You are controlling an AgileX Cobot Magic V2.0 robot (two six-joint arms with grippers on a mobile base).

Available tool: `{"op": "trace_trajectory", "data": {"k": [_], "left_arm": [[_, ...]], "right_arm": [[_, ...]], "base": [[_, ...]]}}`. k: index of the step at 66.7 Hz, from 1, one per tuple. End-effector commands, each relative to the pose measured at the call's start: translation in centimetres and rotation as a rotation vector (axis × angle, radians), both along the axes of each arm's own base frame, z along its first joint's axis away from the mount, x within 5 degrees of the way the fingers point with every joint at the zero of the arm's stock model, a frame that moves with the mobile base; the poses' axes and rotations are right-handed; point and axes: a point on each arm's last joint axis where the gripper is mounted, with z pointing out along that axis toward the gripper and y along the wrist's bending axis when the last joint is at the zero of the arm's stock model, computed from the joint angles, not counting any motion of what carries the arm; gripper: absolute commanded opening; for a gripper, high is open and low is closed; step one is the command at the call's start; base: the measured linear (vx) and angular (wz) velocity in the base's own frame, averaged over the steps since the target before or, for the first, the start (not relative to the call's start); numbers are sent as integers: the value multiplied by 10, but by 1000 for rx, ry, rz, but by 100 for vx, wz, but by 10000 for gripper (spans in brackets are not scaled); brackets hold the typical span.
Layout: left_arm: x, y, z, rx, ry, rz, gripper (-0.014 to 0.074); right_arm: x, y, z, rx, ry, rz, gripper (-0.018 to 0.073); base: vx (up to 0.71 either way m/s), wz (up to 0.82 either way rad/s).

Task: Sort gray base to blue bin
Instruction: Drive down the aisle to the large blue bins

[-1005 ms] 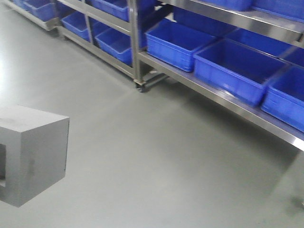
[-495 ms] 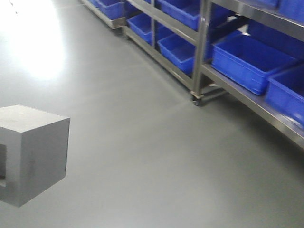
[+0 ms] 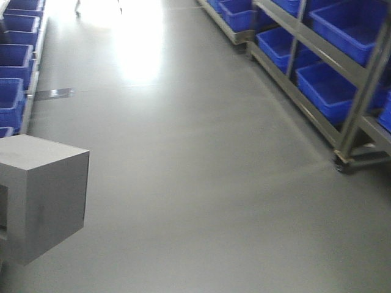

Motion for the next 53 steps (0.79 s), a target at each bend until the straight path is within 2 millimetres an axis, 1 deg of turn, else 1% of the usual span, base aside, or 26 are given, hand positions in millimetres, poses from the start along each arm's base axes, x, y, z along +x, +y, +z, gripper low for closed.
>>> {"op": "trace_trajectory", "data": {"k": [1,23,53], "left_arm": [[-2,1,21,-75,-119,4,2],[-2,1,21,-75,-119,4,2],[-2,1,21,-75,-119,4,2]], "right_arm": [[2,0,5,-21,-51,-2,-5],[2,0,5,-21,-51,-2,-5],[2,0,5,-21,-51,-2,-5]], "base": [[30,50],[33,33],[40,3]]}}
